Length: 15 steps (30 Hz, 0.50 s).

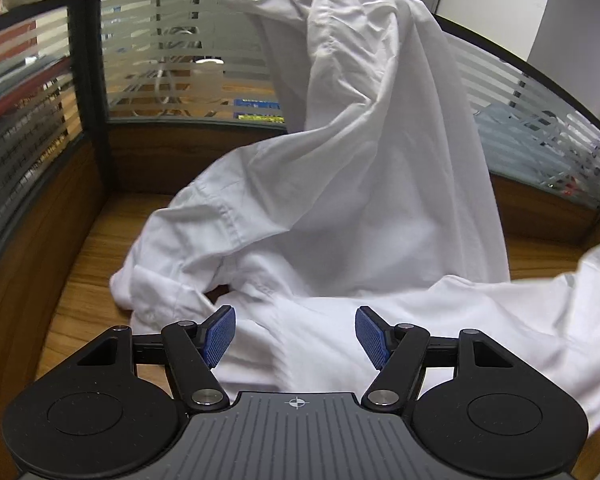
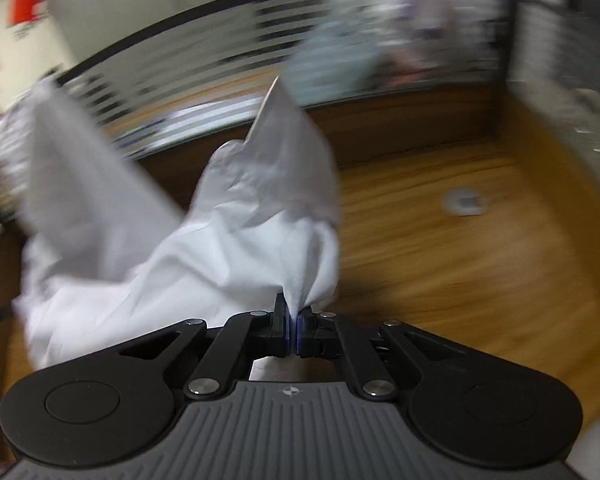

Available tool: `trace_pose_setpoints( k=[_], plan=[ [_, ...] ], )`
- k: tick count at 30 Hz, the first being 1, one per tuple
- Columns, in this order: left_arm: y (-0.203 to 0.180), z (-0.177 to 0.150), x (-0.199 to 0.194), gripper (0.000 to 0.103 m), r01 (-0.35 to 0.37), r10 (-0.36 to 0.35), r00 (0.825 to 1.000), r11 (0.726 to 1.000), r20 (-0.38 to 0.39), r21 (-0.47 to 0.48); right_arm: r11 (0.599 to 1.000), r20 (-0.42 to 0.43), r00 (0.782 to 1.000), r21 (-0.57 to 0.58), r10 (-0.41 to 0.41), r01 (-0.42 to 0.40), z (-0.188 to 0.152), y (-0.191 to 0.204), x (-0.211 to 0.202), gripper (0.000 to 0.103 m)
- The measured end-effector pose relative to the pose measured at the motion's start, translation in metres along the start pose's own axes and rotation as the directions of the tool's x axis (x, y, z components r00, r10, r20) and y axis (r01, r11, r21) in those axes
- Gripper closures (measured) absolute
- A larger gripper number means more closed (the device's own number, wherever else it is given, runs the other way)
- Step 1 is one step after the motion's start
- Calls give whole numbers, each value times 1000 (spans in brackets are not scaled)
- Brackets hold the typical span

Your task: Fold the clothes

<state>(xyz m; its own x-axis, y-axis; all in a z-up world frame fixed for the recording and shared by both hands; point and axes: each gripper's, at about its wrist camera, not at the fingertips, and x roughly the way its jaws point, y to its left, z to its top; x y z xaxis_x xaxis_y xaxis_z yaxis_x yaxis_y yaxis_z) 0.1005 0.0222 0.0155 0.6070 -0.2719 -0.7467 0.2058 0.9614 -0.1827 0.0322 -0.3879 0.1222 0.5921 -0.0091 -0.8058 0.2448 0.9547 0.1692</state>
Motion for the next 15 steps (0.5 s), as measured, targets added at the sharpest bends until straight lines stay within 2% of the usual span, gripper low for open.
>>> trace_pose_setpoints(
  k=[2, 6, 8, 9, 10, 11, 15],
  plan=[
    [-6, 2, 3, 34, 6, -6, 1000, 1000, -1, -7, 997, 20, 997, 24, -75, 75, 8, -32, -11, 100],
    [-20, -3, 9, 34, 20, -20, 1000, 1000, -17, -8, 993, 35, 992, -1, -117, 118, 14, -44, -6, 94],
    [-27, -7, 12, 34, 28, -28, 999, 1000, -28, -7, 990, 43, 989, -12, -138, 139, 17, -50, -3, 77],
    [-29, -9, 13, 34, 34, -34, 999, 999, -34, -1, 989, 47, 988, -18, -149, 150, 18, -53, -1, 49],
    [-31, -10, 13, 34, 37, -37, 999, 999, -40, 7, 987, 52, 986, -24, -159, 160, 20, -55, 0, 30],
    [-33, -12, 13, 34, 40, -40, 998, 999, -46, 15, 985, 56, 984, -30, -169, 170, 21, -58, 1, 27],
    [-38, -18, 12, 34, 51, -48, 997, 998, -60, 42, 991, 47, 999, -131, -25, 31, 19, -27, 8, 23]
  ],
)
